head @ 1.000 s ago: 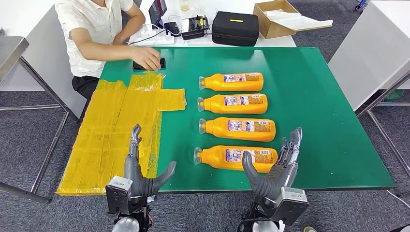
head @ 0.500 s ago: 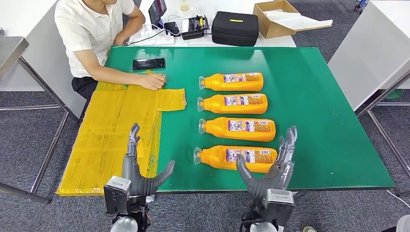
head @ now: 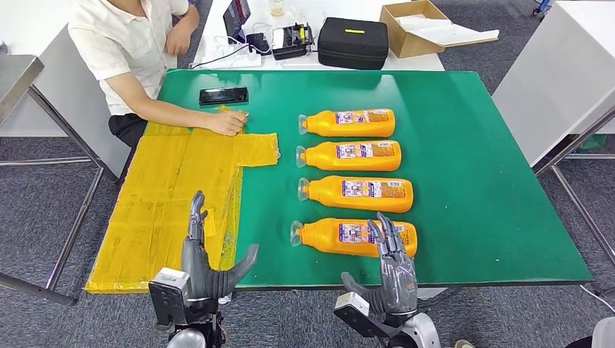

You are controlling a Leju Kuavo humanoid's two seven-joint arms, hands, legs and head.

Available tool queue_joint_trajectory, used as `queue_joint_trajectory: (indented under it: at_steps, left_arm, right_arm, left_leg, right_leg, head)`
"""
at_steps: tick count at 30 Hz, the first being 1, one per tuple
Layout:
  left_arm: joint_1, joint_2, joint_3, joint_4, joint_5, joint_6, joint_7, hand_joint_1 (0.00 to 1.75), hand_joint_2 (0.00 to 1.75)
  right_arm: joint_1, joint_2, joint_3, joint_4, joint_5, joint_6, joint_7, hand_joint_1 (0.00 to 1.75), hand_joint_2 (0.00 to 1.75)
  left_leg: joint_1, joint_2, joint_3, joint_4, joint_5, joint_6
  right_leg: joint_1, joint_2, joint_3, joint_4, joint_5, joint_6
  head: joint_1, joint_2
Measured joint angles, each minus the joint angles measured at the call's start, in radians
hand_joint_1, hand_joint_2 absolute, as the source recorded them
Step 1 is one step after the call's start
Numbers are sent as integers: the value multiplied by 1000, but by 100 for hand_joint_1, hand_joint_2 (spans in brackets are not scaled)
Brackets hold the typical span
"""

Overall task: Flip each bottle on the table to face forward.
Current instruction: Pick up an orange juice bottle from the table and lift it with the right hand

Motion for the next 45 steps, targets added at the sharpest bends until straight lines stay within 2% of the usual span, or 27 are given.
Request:
queue_joint_trajectory:
  at_steps: [14, 25, 45]
  left_arm:
    - [-20, -4, -12, 27, 11, -8, 3, 0, 175]
    - [-46, -4, -44, 39, 21, -21, 23, 0, 175]
    - [-54, -4, -54, 47, 20, -16, 24, 0, 175]
  right_arm:
    - [-43, -64, 16, 97, 144, 0, 141, 0, 175]
    - [-117, -85, 13, 144, 332, 0, 226, 0, 175]
    - [-156, -100, -22, 155, 367, 3, 235, 0, 175]
  left_leg:
    - [0, 0, 0, 0, 0, 0]
    - [0, 0, 0, 0, 0, 0]
    - [0, 0, 0, 0, 0, 0]
  right_leg:
    - [0, 0, 0, 0, 0, 0]
    - [0, 0, 0, 0, 0, 0]
    - [0, 0, 0, 0, 0, 0]
  head:
    - [0, 0]
    - [0, 0]
    - [0, 0]
